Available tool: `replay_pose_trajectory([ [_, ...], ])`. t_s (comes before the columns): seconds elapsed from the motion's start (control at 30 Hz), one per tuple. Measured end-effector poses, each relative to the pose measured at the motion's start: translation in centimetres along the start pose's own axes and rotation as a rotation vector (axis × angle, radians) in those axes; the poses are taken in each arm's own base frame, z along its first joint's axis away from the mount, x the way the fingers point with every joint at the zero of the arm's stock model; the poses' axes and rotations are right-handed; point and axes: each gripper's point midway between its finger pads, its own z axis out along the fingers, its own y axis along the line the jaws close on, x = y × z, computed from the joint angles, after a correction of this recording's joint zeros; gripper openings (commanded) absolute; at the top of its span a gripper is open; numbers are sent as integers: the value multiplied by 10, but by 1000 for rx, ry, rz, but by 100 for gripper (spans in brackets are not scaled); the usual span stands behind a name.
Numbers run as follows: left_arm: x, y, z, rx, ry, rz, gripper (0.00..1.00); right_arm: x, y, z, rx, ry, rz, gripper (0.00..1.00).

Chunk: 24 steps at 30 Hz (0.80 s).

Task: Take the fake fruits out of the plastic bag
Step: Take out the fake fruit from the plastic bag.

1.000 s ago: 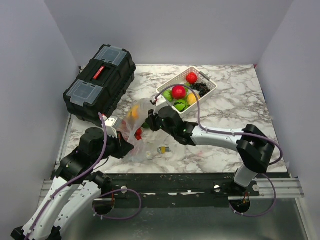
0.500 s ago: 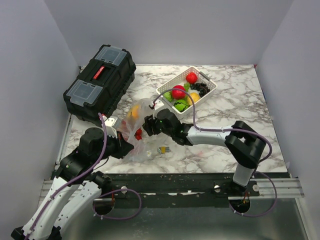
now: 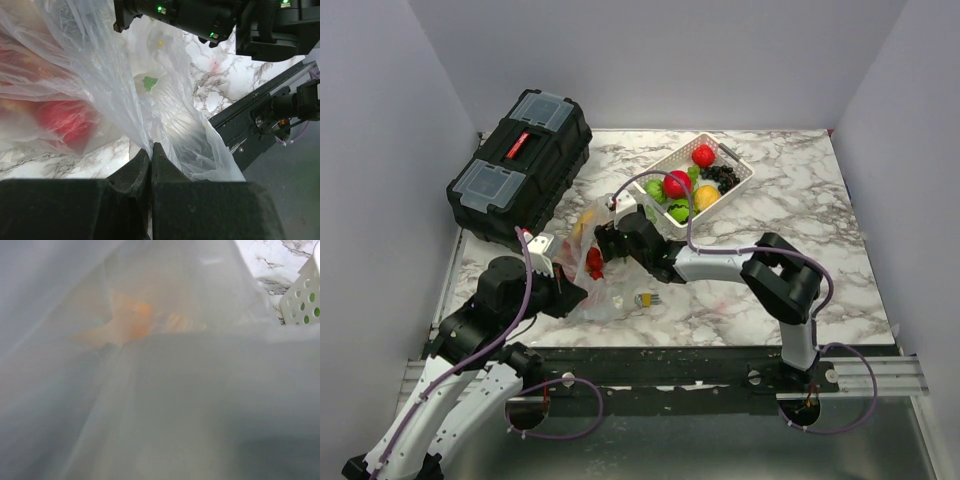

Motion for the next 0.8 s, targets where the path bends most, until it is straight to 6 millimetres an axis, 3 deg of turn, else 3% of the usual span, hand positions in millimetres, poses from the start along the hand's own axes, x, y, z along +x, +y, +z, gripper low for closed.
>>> replay_pose_trajectory([
  [0.3,-1,0,0,2,-5,2,0,19,-7,13,45,29,-36,71],
  [0.6,0,1,4,-2,5,-1,0,12,-5,18,45,11,-36,44],
  [0.8,-1,-1,2,9,-8,6,0,9,-4,19,43,1,-32,32],
])
